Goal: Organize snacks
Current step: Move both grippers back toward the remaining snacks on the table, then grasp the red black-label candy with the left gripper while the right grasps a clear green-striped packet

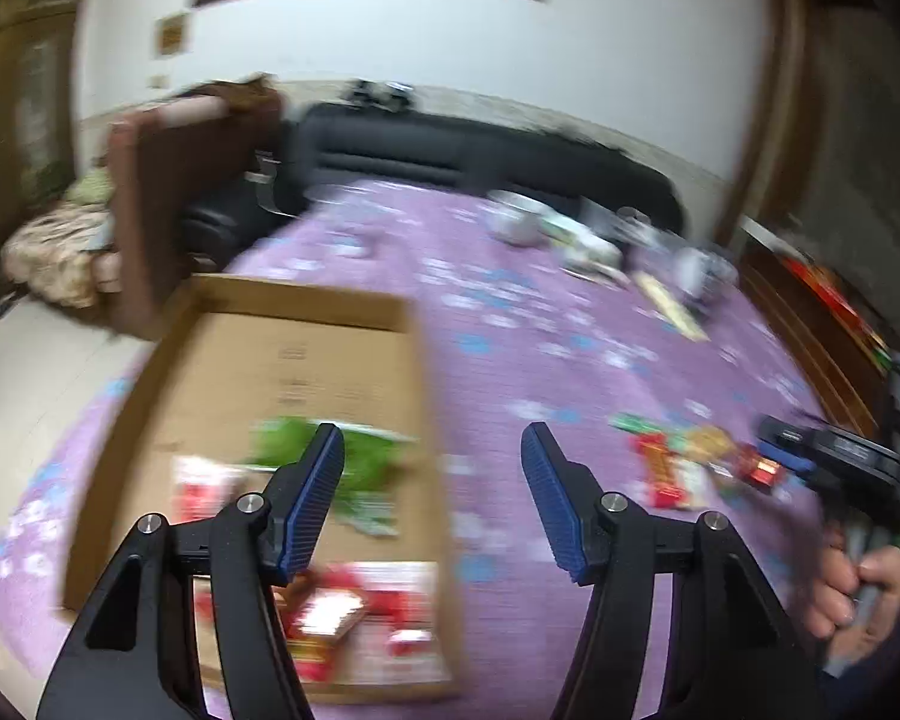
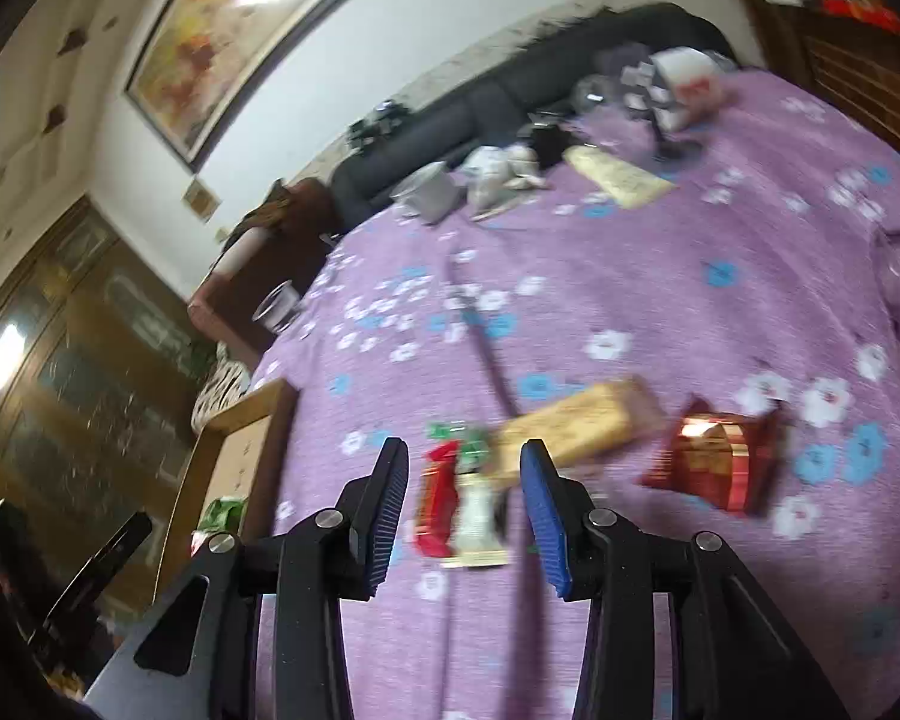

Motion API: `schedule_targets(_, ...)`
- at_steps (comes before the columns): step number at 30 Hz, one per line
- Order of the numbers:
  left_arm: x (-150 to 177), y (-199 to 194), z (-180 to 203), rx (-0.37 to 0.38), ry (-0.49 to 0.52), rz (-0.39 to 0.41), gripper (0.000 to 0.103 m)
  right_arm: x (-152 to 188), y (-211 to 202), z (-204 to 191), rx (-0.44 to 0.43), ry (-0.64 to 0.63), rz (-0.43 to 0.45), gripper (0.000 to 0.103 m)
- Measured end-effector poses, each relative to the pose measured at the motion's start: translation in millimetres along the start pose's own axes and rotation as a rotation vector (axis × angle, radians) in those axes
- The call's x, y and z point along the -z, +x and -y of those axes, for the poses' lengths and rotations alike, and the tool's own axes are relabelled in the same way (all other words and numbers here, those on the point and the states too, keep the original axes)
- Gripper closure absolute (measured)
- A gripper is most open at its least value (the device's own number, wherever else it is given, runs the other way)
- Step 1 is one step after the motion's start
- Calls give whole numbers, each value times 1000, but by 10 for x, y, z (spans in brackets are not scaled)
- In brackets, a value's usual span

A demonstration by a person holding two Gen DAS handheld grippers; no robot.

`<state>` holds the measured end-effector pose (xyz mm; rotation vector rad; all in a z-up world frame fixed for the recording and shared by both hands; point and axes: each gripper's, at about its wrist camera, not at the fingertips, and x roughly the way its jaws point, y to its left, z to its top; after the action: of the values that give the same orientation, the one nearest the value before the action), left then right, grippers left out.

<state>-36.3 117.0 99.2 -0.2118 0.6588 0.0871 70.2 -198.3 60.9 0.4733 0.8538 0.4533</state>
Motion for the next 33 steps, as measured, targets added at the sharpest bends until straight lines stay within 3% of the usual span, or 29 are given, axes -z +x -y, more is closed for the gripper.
schedule_targets(5, -3, 617, 708, 228, 37, -264, 43, -15, 68, 113, 20, 45, -39, 73)
schedule_targets(7, 13, 835, 882, 244, 37, -331, 43, -8, 74, 137, 23, 48, -49, 75)
schedule_targets(15, 59, 1327, 1201, 239, 43, -413, 48, 36, 192, 95, 105, -36, -67, 72)
schedule_targets(20, 166, 1457, 1321, 163, 106, -383, 57, 46, 214, 120, 122, -39, -74, 72)
schedule_targets(23, 210, 1457, 1344, 129, 171, -338, 69, 58, 235, 85, 140, -65, -78, 72)
schedule_targets(25, 239, 1421, 1314, 85, 198, -300, 86, 73, 253, 60, 158, -88, -77, 72)
schedule_targets(33, 261, 1395, 1126, 80, 202, -253, 86, 189, 420, -95, 245, -231, -102, 71)
